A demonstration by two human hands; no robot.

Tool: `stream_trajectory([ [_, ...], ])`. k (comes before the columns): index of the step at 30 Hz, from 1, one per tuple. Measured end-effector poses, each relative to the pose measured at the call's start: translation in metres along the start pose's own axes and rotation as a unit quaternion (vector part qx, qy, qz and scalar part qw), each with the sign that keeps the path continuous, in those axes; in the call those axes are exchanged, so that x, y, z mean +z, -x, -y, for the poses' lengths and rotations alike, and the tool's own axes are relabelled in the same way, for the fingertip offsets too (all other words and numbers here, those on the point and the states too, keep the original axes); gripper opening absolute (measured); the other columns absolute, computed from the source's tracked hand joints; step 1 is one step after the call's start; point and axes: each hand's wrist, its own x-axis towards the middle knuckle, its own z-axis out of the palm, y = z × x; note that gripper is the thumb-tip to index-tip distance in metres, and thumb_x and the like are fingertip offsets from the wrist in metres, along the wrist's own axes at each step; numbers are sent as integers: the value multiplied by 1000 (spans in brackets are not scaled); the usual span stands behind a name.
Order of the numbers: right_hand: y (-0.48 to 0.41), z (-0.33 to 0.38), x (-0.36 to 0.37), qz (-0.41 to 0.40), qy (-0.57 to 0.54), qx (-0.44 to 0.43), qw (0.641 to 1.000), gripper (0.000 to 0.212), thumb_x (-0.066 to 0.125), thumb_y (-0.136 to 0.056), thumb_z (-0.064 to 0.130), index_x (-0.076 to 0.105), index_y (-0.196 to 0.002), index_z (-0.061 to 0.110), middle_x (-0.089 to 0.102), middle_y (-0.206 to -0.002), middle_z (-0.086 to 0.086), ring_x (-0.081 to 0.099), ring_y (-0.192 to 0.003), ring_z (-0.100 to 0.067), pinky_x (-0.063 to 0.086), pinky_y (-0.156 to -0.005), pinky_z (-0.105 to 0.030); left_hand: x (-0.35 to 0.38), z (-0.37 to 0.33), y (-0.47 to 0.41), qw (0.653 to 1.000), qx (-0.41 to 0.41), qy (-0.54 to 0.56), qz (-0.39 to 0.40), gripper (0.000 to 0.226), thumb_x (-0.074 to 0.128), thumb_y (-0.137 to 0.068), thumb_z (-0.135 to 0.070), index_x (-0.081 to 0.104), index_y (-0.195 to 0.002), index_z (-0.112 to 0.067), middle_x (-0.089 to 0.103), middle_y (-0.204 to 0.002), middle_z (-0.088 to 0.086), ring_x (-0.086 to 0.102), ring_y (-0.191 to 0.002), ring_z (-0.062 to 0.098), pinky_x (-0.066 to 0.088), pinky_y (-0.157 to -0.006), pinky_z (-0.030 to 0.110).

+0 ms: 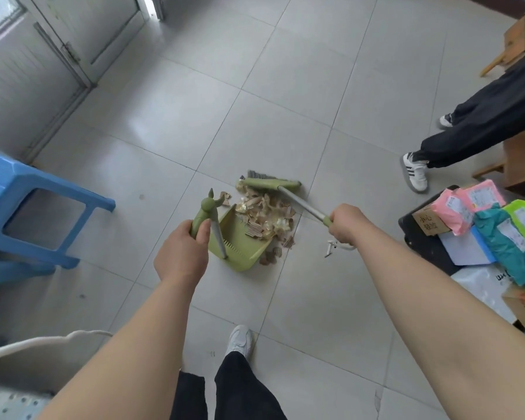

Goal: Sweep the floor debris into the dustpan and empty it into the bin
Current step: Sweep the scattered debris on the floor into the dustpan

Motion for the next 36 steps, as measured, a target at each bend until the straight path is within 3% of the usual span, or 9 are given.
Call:
stream_trajectory([
  [5, 33, -32, 10, 37, 36, -22, 998, 12, 51, -82, 7, 57, -73, 12, 54, -80, -11, 54, -77, -27, 41, -66, -24, 2, -11, -1, 1000, -1, 10, 2, 39, 35, -97, -58, 54, -83, -26, 54, -67, -7, 47, -59, 6, 28, -51, 27],
  [8, 49, -45, 17, 48, 53, -27, 997, 25, 50, -81, 6, 40, -59, 15, 47, -69, -7, 52, -76, -27, 39, -66, -24, 1, -14, 0, 1000, 3, 15, 9, 39, 36, -97, -56, 54, -86, -24, 54, -68, -6, 49, -59, 9, 30, -51, 28],
  [16, 93, -57, 25, 20, 112, -56, 992, 14, 48, -79, 3, 55, -76, 15, 46, -71, -2, 54, -70, -28, 39, -58, -24, -3, -18, 9, 998, 19, 14, 63, 39, 35, -100, -52, 51, -91, -18, 54, -73, -4, 50, -65, 19, 34, -58, 32],
  [19, 107, -65, 16, -14, 119, -52, 991, 24, 50, -76, 3, 64, -88, 17, 56, -79, -3, 58, -73, -29, 40, -55, -25, -6, -13, 9, 995, 25, 33, 92, 39, 36, -100, -51, 51, -90, -17, 54, -73, -2, 50, -63, 17, 35, -58, 32],
  [24, 123, -80, 8, -42, 44, -5, 998, 37, 50, -76, 7, 70, -100, 28, 66, -95, -3, 63, -81, -28, 51, -67, -30, -14, 4, 10, 991, 45, 47, 118, 41, 39, -98, -52, 50, -81, -17, 55, -72, 2, 51, -63, 22, 36, -56, 33],
  [28, 122, -79, 9, -56, -34, 31, 997, 34, 54, -76, 8, 75, -98, 24, 69, -88, -7, 65, -77, -27, 56, -71, -33, -25, 18, 2, 989, 74, 13, 126, 45, 38, -96, -58, 53, -81, -18, 56, -70, 2, 53, -67, 24, 41, -63, 36],
  [33, 105, -71, 20, -58, -197, 99, 974, 20, 57, -84, 10, 74, -92, 4, 68, -74, -19, 59, -52, -27, 44, -50, -28, -37, 29, -15, 987, 97, -30, 121, 50, 35, -95, -62, 50, -76, -18, 53, -66, 1, 51, -63, 22, 42, -61, 36],
  [36, 94, -59, 32, -51, -242, 135, 959, 19, 57, -86, 9, 70, -90, -5, 60, -63, -16, 52, -35, -21, 36, -37, -16, -40, 34, -24, 984, 107, -50, 131, 52, 34, -95, -63, 53, -79, -16, 55, -68, 1, 52, -65, 22, 42, -62, 36],
])
